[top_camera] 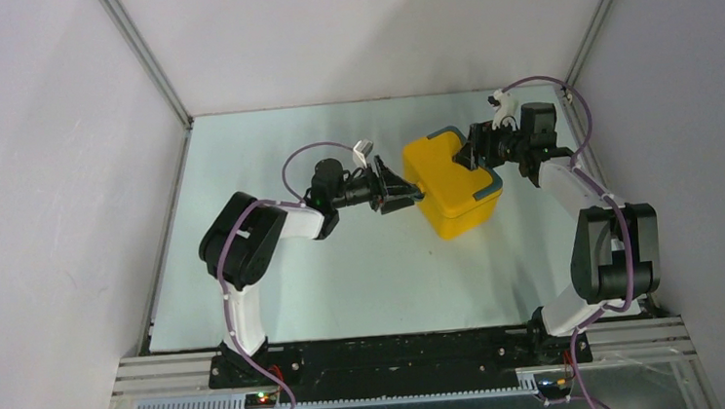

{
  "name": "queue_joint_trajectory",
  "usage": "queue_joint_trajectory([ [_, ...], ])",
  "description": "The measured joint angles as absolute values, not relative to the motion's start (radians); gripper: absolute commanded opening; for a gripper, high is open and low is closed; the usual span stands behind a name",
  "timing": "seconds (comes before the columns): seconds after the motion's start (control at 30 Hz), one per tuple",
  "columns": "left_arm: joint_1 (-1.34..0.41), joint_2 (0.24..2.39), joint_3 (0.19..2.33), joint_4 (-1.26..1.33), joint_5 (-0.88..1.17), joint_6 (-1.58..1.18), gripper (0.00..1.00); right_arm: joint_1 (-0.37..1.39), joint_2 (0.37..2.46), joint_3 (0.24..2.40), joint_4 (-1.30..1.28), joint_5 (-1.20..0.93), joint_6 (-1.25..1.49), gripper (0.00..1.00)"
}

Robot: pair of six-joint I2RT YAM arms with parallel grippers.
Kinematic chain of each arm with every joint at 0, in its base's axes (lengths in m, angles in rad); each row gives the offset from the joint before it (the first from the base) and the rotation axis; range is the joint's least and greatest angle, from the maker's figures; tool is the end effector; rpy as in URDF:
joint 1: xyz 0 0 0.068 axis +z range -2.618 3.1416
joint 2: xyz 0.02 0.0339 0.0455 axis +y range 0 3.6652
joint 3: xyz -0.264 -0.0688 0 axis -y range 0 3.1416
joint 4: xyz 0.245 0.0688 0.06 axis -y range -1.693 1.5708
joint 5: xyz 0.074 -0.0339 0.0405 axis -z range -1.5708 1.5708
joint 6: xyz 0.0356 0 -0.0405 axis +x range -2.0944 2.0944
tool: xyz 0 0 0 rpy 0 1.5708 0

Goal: Organize the medicine kit

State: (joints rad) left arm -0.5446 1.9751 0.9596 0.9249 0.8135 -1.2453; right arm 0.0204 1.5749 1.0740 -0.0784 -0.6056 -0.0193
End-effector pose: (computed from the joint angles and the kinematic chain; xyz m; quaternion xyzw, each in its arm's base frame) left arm 0.3305 -0.2304 0.1708 0.0178 0.7285 -0.6659 0.1595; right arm 0.3507 0.0274 0.2559 -0.1585 0.8366 0.2625 0.4539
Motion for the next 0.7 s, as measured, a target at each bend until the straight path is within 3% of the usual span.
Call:
queue_joint_trajectory([
  [0.33,-0.55,2.061,1.077,0.914,0.843,-1.229,0.78,0.02,1.578,1.076,-0.078,-0.61,-0.019,0.79],
  [0.7,-0.56,2.04,1.042,0.917,0.829,-1.219,0.75,0.02,1.579,1.076,-0.078,-0.612,-0.019,0.79],
])
